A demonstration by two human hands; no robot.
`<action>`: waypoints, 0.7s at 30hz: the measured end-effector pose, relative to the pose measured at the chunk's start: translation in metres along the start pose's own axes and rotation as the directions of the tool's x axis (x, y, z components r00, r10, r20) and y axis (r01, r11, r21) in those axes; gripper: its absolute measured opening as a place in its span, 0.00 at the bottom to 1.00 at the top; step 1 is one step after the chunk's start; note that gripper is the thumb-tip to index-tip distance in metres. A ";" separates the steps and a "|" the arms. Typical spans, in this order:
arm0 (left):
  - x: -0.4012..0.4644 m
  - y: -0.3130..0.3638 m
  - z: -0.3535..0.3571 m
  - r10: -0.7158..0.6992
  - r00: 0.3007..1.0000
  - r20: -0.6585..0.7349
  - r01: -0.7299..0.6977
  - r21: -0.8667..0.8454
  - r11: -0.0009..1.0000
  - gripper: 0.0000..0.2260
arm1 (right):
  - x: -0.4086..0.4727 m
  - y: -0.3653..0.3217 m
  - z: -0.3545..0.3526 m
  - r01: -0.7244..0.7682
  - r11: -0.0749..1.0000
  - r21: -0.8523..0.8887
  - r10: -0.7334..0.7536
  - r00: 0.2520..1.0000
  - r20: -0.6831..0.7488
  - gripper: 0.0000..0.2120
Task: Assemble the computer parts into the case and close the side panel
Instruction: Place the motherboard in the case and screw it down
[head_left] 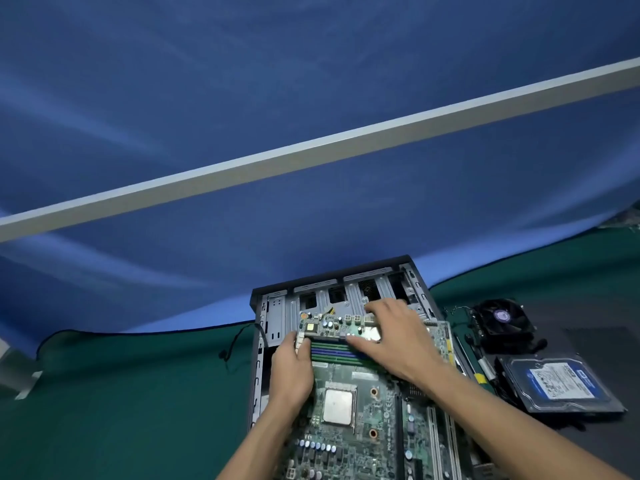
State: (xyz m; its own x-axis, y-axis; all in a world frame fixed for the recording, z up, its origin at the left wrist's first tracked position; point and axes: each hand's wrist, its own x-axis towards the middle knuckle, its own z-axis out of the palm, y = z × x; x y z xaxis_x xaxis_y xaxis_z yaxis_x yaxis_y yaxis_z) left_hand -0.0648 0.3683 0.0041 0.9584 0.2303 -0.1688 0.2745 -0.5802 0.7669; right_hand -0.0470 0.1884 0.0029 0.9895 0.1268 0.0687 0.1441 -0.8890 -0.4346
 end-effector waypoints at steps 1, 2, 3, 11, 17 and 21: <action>0.001 0.003 0.001 -0.011 1.000 -0.006 0.011 -0.007 1.000 0.18 | -0.003 0.007 -0.003 -0.008 1.000 0.016 0.009 0.996 -0.084 0.36; 0.003 0.006 0.002 -0.019 1.000 -0.015 0.019 -0.015 1.000 0.19 | -0.006 0.014 -0.006 -0.032 0.999 0.016 0.034 0.986 -0.162 0.35; 0.004 0.009 0.003 -0.032 0.999 -0.023 0.031 -0.021 0.999 0.20 | -0.009 0.020 -0.010 -0.077 0.997 0.023 0.080 0.972 -0.220 0.35; 0.013 0.022 0.015 -0.142 0.985 -0.093 0.134 -0.091 0.987 0.20 | -0.026 0.041 -0.040 -0.395 0.842 0.368 0.476 0.865 -0.160 0.38; 0.028 0.020 0.023 -0.332 0.932 -0.143 0.309 -0.161 0.937 0.09 | -0.039 0.067 -0.057 -0.643 0.515 0.567 0.382 0.764 0.519 0.49; 0.032 0.018 0.027 -0.371 0.925 -0.086 0.343 -0.234 0.910 0.12 | -0.044 0.081 -0.054 -0.648 0.417 0.637 0.296 0.760 0.579 0.55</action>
State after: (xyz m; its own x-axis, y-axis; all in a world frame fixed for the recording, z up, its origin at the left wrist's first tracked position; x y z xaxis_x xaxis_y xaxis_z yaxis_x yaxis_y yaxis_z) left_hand -0.0269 0.3440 -0.0046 0.7776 0.4952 -0.3875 0.5603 -0.2658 0.7845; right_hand -0.0794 0.0868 0.0131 0.7979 0.0874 -0.5964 -0.5776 -0.1721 -0.7980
